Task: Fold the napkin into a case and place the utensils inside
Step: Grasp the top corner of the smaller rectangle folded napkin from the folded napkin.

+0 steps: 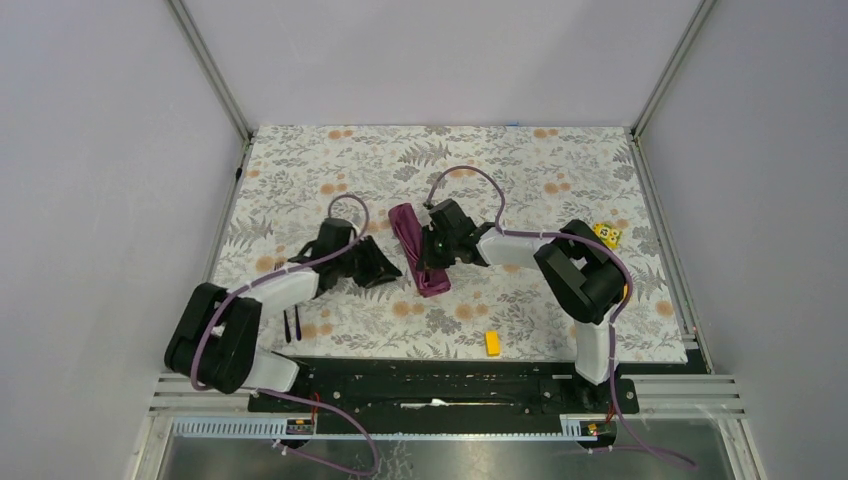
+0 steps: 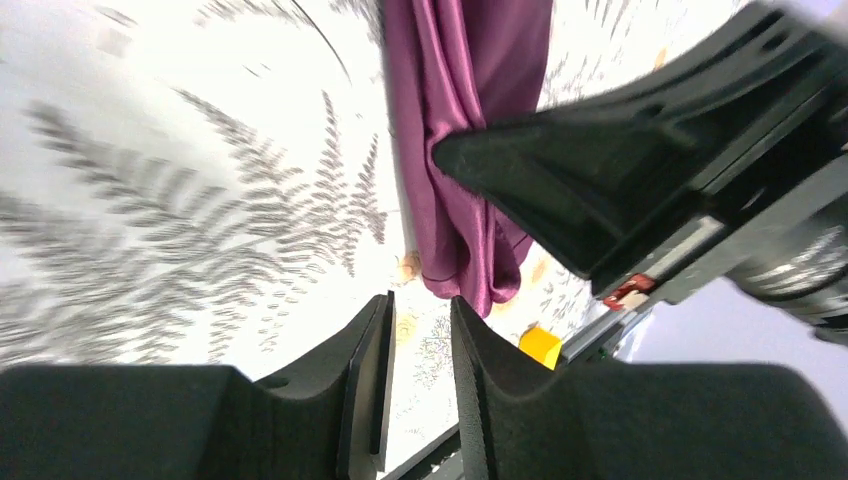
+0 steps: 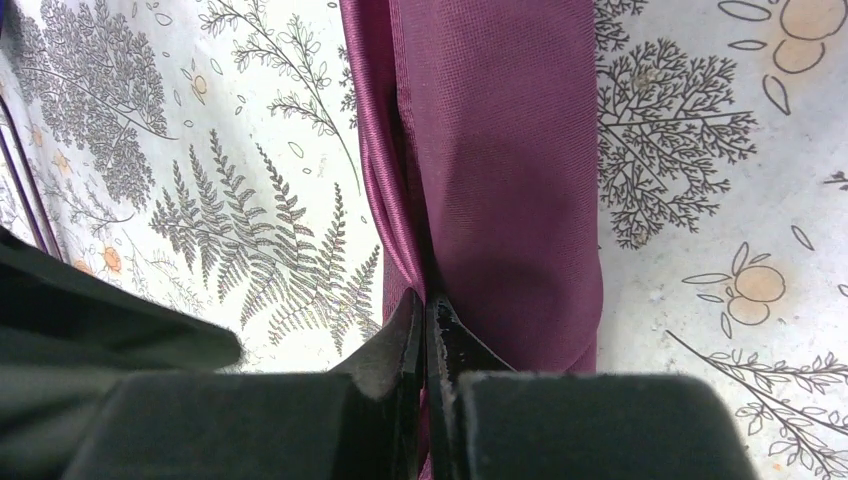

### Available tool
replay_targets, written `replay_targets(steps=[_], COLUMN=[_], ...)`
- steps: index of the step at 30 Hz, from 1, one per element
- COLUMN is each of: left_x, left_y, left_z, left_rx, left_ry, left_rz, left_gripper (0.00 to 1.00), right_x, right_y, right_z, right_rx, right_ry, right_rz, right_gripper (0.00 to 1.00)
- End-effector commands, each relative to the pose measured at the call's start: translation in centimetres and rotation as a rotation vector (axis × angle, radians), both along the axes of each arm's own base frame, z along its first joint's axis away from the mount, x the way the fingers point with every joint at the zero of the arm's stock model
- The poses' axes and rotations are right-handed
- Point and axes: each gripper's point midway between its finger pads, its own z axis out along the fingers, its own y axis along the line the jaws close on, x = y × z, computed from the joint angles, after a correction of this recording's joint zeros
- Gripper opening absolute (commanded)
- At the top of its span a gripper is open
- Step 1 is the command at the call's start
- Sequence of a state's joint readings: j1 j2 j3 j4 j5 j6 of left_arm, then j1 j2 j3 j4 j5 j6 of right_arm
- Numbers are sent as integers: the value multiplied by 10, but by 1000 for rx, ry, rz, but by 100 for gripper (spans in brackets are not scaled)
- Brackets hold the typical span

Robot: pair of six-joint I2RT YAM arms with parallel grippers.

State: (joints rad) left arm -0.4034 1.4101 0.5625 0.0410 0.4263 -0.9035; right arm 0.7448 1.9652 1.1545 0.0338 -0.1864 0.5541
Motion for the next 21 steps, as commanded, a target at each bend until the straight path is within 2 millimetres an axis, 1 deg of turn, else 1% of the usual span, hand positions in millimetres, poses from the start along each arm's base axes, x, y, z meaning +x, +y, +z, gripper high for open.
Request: replay_targets(steps=[1,2,3,5,7,9,12,15,18,21], left_x=[37,50,63,91,115,133,150,162,167,169], left_y=[18,14,8,-3,-10,-12,-15,-18,-19,-19], left_z=[44,54,62,72,61,51,40,39,37,28], left_rx=[-20,-45,-68,-112,-115,-92,-76,-81,-76,-72], left_ry=[-100,-125,-139,-169,-157,-150,-152,-177,-187,-174], left_rz=[32,32,28,37,56,76,86,87,88,91], left_gripper=[29,23,15,6,0,0,0,0,0,0], right_x=[-27,-28,-28,-28,-28,-27,-27,-28,-28,-28], right_y=[-39,-39,-38,-38,-37,-36,-36,-37,-37,-36], right_z=[-61,-61,-60,-59,-57,-54,-52,-52,-50,-50], right_rx=[-183,-179,-177,-172,-167,-164,-163,-162,-160,-157], right_ry=[125,126,126,125,121,116,109,111,111,109], right_rz=[2,5,8,10,14,15,20,22,23,26], right_gripper=[3,3,4,5,5,5,5,5,5,5])
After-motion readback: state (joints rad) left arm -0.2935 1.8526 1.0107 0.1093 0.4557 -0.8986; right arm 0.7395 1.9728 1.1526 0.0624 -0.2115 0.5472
